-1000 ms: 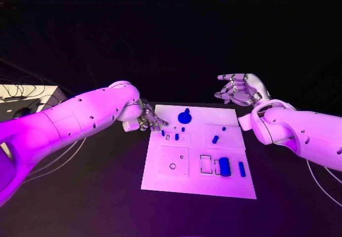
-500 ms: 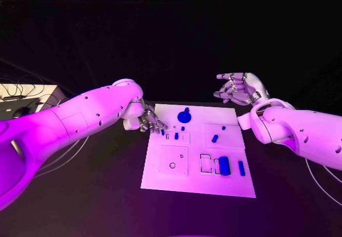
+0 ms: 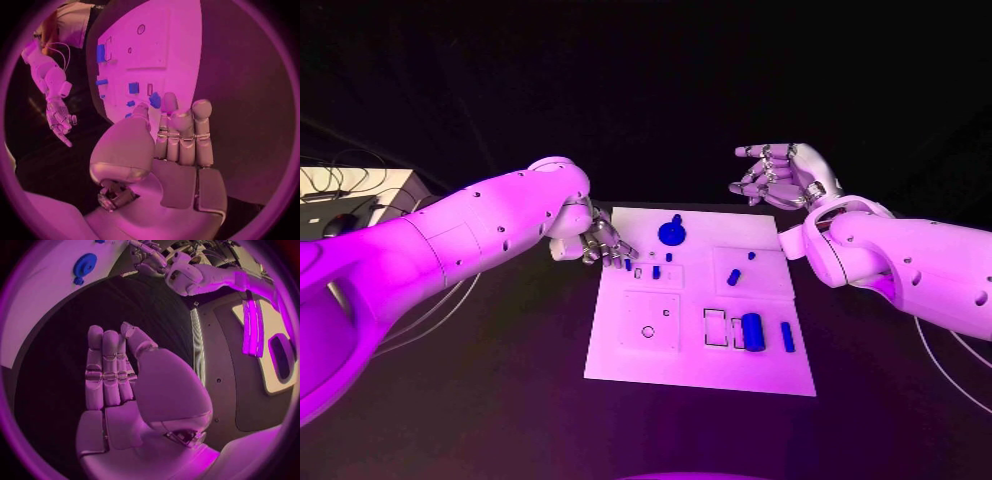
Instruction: Assemble the parts on the task board
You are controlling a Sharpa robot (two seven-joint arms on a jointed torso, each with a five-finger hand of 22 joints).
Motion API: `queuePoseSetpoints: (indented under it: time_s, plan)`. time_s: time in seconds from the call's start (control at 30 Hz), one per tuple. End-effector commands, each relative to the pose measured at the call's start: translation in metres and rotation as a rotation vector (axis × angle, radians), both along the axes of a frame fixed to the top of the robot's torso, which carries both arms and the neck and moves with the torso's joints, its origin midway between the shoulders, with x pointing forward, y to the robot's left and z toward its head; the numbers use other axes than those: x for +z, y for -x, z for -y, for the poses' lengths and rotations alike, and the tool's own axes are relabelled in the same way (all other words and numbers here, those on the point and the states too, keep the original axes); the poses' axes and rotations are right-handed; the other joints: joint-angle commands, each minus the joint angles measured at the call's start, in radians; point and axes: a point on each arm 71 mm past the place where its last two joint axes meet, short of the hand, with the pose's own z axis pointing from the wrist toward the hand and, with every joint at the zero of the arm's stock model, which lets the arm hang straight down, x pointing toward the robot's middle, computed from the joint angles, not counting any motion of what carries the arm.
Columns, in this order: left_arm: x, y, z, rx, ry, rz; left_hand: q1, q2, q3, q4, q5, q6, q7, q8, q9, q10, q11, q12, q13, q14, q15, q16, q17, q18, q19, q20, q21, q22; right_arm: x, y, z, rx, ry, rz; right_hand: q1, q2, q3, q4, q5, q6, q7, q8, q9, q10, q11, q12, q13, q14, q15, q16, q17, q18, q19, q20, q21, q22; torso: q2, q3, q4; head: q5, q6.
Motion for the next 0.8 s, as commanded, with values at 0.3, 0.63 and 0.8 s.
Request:
queuePoseSetpoints:
  time_s: [0.3, 0.63, 0.8]
  plan:
    - [-0.0004, -0.0014, 0.0041, 0.008, 0.015, -0.005, 0.006, 0.011, 0.011, -0.009, 0.005, -0.005, -0.005, -0.001, 0.006, -0.004, -0.003, 0.001, 0.003, 0.003, 0.001, 0.002, 0.001, -0.003, 0.005, 0.003, 0.008, 0.003, -0.0001, 0.0010, -0.0041, 0.028, 0.005, -0.001, -0.001, 0.008, -0.004, 0.001, 0.005, 0.000, 0.006, 0.001, 0.001, -0.008, 0.000, 0.002, -0.001, -0.002, 0.000, -0.001, 0.001, 0.012, 0.004, 0.002, -0.004, 0.001, -0.001, 0.0015, -0.0008, -0.002, -0.005]
    - [-0.0015, -0.0044, 0.0044, 0.018, 0.027, -0.005, 0.018, 0.002, 0.074, -0.020, 0.004, -0.013, -0.001, -0.006, 0.008, -0.014, 0.000, 0.000, 0.005, -0.007, 0.003, -0.004, -0.004, -0.004, -0.007, 0.002, 0.000, -0.004, -0.0001, 0.0011, -0.0049, 0.031, 0.005, -0.002, -0.001, 0.008, -0.004, 0.001, 0.005, 0.000, 0.006, 0.001, 0.001, -0.008, 0.000, 0.002, -0.001, -0.002, 0.000, -0.001, 0.001, 0.012, 0.004, 0.002, -0.004, 0.001, -0.002, 0.0021, 0.0003, -0.002, -0.005]
    - [-0.0026, -0.0041, 0.0056, 0.012, 0.030, -0.019, 0.005, -0.022, 0.128, -0.023, 0.004, -0.012, -0.003, -0.004, 0.011, -0.014, -0.001, 0.001, 0.006, -0.007, 0.003, -0.001, -0.003, -0.005, -0.006, 0.002, 0.002, -0.001, -0.0002, 0.0012, -0.0053, 0.032, 0.004, -0.002, -0.002, 0.009, -0.005, 0.002, 0.006, 0.001, 0.007, 0.001, 0.001, -0.007, -0.001, 0.003, -0.002, -0.002, 0.000, 0.000, 0.002, 0.011, 0.005, 0.001, -0.010, 0.003, -0.002, 0.0017, -0.0004, -0.003, -0.006]
